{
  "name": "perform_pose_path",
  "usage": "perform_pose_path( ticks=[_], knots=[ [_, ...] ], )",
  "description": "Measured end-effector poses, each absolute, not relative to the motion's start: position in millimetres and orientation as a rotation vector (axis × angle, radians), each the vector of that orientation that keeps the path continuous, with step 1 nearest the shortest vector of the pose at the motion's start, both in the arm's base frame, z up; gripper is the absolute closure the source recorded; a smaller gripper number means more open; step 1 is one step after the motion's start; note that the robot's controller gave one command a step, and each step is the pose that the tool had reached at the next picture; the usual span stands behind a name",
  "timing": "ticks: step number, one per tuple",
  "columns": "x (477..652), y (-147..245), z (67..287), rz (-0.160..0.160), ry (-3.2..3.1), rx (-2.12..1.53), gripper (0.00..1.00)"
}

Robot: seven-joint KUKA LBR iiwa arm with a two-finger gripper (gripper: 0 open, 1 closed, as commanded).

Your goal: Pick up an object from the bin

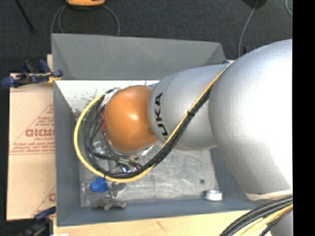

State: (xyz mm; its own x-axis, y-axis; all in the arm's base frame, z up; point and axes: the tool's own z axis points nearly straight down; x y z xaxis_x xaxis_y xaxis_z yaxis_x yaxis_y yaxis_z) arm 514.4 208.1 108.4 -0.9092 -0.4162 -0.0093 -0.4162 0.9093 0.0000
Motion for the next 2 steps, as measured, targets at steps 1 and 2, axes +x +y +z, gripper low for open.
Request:
perform_pose_path(
  ticks=[1,2],
  knots=[
    [510.4,207,109,-0.003,3.083,-0.671,1.00],
    [506.6,215,211,0.001,3.015,-0.841,1.00]
  ],
)
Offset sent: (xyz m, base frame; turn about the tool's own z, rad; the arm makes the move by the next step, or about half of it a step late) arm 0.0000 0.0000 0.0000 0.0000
